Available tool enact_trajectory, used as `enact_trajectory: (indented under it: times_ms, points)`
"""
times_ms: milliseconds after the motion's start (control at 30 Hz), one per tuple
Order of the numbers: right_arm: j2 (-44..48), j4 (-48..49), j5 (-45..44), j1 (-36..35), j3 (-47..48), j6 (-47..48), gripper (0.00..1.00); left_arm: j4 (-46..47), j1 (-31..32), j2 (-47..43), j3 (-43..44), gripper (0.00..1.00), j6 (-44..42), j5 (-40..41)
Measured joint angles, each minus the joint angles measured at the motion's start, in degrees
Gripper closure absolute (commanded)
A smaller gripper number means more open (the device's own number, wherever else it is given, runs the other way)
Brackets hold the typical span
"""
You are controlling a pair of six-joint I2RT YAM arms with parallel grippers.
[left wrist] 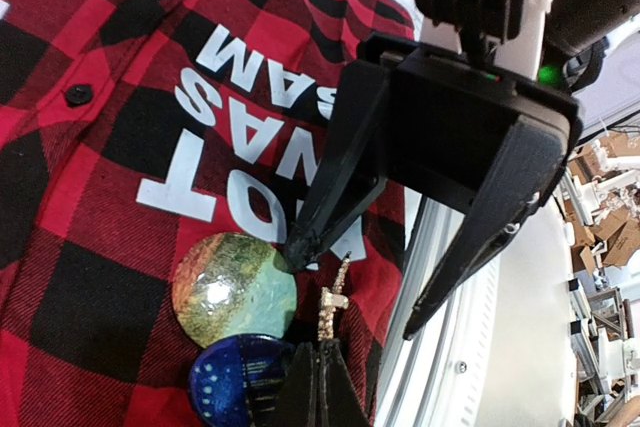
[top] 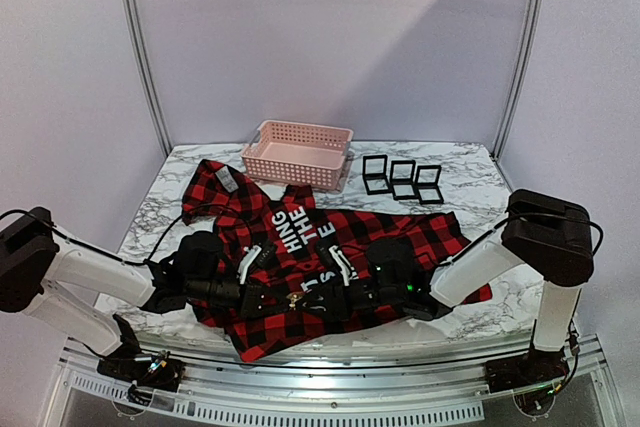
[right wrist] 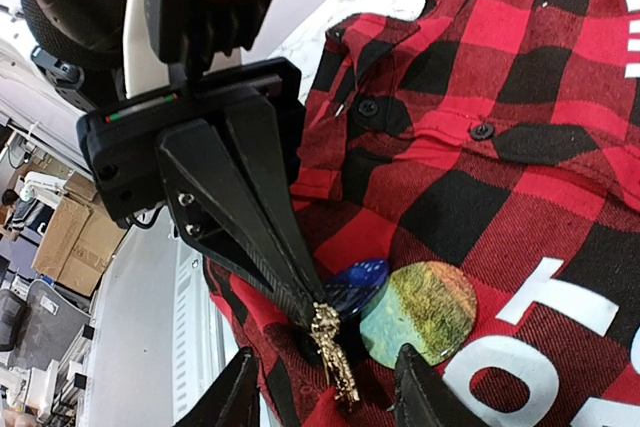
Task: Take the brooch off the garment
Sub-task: Open the brooch with the flattened clothing.
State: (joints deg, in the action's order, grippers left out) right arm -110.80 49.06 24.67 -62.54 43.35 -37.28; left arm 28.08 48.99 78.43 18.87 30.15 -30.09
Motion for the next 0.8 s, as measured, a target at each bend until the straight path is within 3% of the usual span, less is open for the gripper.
enact_trajectory:
  times_ms: [800]
  points:
    - [-1.2,-0.2,2.6,0.1,0.2,-1.3,0.88,0.0,0.0,0.0,0.0,1.00,0.0,-0.6]
